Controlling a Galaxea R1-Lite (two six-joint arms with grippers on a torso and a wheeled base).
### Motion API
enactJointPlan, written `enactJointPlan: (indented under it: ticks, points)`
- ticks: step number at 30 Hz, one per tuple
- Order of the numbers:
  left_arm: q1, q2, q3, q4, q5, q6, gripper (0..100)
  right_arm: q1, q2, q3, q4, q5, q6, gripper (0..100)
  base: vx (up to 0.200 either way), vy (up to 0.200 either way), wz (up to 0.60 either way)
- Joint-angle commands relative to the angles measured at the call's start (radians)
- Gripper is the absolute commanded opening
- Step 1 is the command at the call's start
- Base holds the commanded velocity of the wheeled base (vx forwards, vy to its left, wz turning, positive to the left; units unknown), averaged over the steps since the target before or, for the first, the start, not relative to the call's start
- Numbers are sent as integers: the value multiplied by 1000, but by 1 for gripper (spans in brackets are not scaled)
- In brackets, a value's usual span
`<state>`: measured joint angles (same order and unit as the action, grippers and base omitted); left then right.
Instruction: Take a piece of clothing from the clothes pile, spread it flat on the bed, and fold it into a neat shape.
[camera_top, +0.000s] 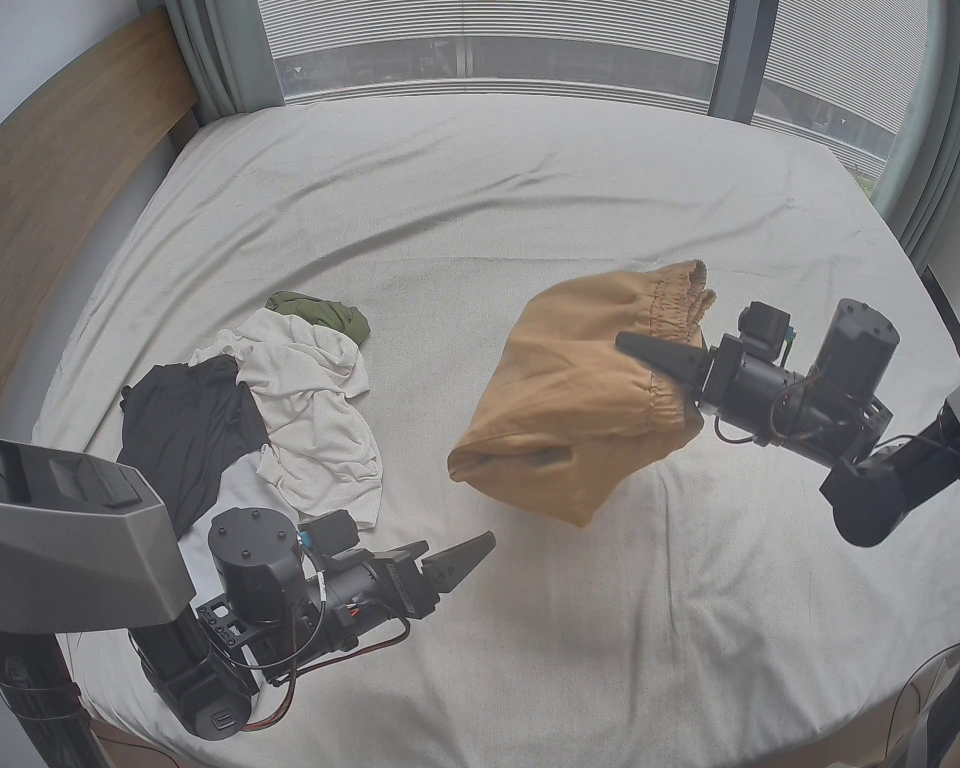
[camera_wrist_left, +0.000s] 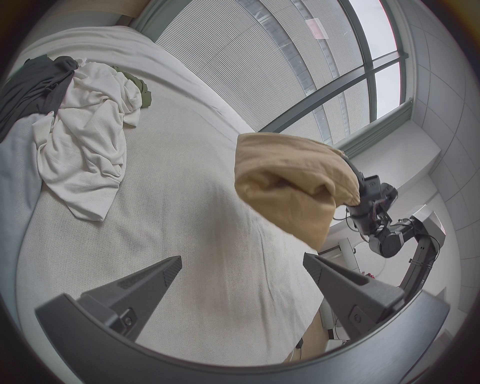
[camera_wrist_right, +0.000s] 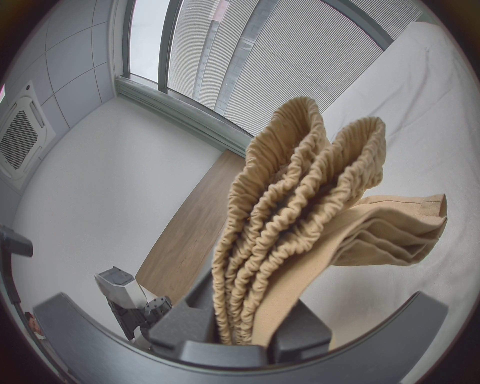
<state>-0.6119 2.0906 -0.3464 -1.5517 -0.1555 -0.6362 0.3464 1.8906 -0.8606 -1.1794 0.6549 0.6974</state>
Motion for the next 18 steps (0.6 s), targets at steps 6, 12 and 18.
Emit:
enactJointPlan:
  ticks: [6, 12, 18]
  points:
    - [1, 5, 0, -1, -1, -2, 100, -26, 70, -268, 191, -1, 2, 0, 0, 0, 0]
    - [1, 5, 0, -1, -1, -2, 100, -40, 150, -433, 284, -1, 2, 0, 0, 0, 0]
    - [1, 9, 0, -1, -1, -2, 100, -37, 217, -535, 314, -3, 4, 0, 0, 0, 0]
